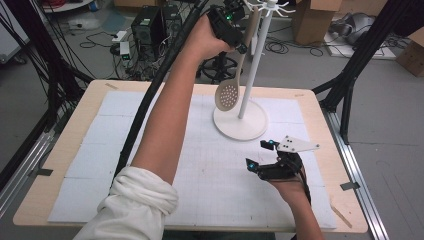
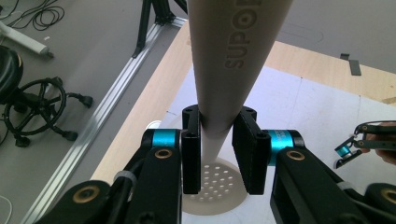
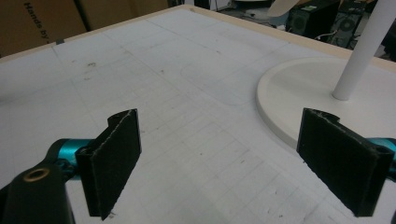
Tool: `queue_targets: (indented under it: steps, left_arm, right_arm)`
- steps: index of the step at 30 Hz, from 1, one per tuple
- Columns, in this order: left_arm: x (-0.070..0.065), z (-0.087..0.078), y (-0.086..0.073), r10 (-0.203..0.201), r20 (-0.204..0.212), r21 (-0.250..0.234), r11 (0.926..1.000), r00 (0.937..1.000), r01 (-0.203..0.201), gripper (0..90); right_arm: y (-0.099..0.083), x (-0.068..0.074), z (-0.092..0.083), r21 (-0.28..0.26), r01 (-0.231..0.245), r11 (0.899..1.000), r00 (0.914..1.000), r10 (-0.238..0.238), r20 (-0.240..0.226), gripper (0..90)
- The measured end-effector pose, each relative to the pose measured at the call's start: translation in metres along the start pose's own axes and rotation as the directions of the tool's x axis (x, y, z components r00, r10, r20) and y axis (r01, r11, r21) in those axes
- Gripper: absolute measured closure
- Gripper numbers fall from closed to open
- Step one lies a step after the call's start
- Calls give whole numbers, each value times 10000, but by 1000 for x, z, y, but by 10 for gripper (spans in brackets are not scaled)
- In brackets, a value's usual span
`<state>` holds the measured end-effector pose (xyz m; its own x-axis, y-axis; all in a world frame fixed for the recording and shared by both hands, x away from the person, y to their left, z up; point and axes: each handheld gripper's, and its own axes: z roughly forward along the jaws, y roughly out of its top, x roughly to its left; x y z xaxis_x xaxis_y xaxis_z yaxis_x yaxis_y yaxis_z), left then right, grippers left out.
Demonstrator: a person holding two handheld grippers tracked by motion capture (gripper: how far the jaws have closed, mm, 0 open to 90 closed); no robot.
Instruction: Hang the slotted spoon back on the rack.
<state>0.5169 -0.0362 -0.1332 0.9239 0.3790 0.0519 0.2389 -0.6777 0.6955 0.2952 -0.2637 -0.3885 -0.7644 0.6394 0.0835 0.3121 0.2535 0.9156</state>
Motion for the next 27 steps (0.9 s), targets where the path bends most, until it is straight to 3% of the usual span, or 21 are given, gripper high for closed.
queue_targets:
  steps: [2,4,7,10,12,16,17,21,27]
  left_arm:
    - [2,1,-2,-64,-336,38,10000,9994,65,735]
    - [3,1,-3,-70,-406,2,10000,9991,71,727]
    - [3,-1,-6,-84,-645,-231,9997,9979,70,589]
    - [1,-5,-12,-109,-767,-429,9991,9970,77,554]
    - [0,-7,-18,-172,-676,-519,9986,9976,137,523]
    - [-2,-12,-30,-225,-626,-225,9995,9978,211,487]
    - [-3,-17,-37,-235,-520,-482,9986,9984,210,473]
    - [-5,-24,-48,-149,-389,-434,9990,9991,132,462]
    - [-10,-41,-72,-141,-71,-820,9965,9999,135,438]
  right_arm:
    - [0,0,0,4,-3,10000,10000,3,1,125]
    - [0,0,-1,21,-10,10000,10000,10,-2,125]
    - [-1,0,-1,26,-17,10000,10000,17,4,125]
    - [-1,1,-1,25,31,10000,10000,-31,-11,125]
    - [0,2,0,46,48,10000,10000,-48,-7,125]
    - [0,5,2,99,131,9999,9999,-131,-49,125]
    - [1,6,3,120,166,9998,9998,-165,-66,125]
    - [1,6,4,135,170,9998,9998,-169,-81,125]
    - [3,8,8,204,260,9995,9996,-257,-141,125]
